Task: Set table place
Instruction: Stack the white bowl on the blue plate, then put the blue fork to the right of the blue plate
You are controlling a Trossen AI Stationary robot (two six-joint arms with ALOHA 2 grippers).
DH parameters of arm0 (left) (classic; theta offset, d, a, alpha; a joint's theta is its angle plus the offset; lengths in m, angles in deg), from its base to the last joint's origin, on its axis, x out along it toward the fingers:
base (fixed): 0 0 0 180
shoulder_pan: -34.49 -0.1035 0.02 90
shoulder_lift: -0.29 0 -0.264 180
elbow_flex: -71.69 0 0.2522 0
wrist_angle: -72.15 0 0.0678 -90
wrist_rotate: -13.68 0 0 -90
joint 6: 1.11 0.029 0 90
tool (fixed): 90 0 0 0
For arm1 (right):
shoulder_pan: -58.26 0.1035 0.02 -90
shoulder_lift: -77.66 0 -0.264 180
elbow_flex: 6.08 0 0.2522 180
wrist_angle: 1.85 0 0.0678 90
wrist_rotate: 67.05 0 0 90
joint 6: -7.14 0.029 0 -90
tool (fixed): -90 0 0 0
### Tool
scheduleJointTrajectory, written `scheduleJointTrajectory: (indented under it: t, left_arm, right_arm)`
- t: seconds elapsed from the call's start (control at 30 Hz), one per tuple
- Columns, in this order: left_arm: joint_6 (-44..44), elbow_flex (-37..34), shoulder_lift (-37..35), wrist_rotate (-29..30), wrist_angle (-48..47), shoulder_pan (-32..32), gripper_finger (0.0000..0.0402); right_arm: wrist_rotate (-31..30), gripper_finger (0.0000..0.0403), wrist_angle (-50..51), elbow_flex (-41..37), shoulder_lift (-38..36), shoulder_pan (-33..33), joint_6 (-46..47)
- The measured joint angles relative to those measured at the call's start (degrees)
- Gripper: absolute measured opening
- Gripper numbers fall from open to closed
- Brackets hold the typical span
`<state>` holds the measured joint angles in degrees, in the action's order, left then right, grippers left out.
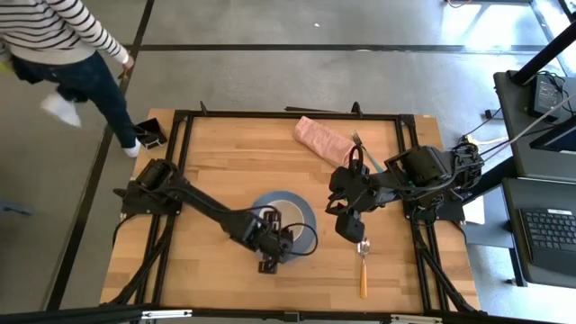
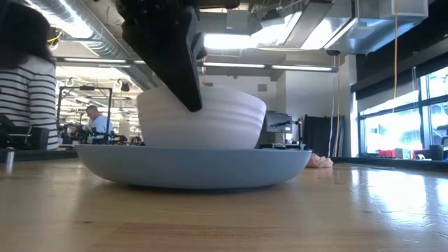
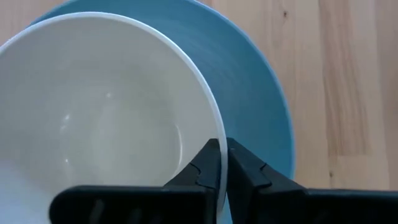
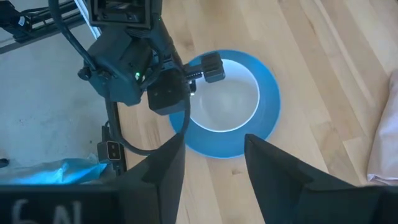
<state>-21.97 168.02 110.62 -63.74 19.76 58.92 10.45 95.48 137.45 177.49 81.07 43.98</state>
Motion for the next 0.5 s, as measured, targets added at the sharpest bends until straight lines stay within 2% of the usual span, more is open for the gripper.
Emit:
scheduleJointTrajectory:
  t: [0.5]
  left_arm:
    - [-5.56, 1.5, -1.6, -0.3, -0.67, -0.46, 0.0108]
  right_arm:
    - [0.08, 0.0168, 0.04, 0.0, -0.02, 0.0, 0.42]
